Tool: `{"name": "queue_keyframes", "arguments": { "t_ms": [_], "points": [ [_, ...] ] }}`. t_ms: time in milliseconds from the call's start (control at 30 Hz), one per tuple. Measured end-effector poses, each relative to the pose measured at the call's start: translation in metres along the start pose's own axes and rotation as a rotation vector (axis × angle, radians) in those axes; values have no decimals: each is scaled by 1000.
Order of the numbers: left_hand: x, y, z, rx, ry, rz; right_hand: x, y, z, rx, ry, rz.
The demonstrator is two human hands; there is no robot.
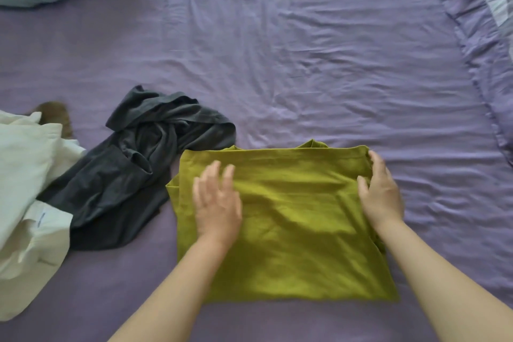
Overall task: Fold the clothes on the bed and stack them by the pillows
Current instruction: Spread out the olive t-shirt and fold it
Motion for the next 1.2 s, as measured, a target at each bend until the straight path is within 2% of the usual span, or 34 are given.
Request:
{"name": "queue_keyframes", "arguments": {
  "t_ms": [67,133,233,300,367,433,567,667,800,967,1100,1200],
  "points": [
    [-27,25,-11,41,-21,-210,1,-5,3,-54,-37,35],
    [-53,51,-21,96,-15,-346,0,-12,6,-73,-41,29],
    [-89,87,-29,158,83,-428,-10,-5,12,17,29,-59],
    [-113,104,-27,244,254,-421,-21,9,14,41,34,-137],
    [-133,114,-28,346,416,-364,-30,21,15,54,-6,-210],
    [-148,112,-28,426,586,-223,-35,27,16,97,-88,-266],
    [-164,85,-23,376,854,81,-34,28,17,208,-286,-245],
    [-165,55,-17,379,936,206,-26,33,22,223,-406,-157],
    [-170,3,-7,474,944,294,-13,45,20,267,-463,-33],
    [-204,-39,-5,642,714,401,-4,66,11,376,-528,78],
    [-209,-42,-19,621,619,454,-11,79,7,360,-569,22],
    [-191,-47,-21,555,693,422,-18,90,4,356,-366,32]
  ]
}}
Point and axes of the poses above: each hand's wrist, its own y-axis away from the middle knuckle, its own z-axis out of the back of the hand, x = y × z, the point moved 1 cm from there along -y, towards the middle knuckle
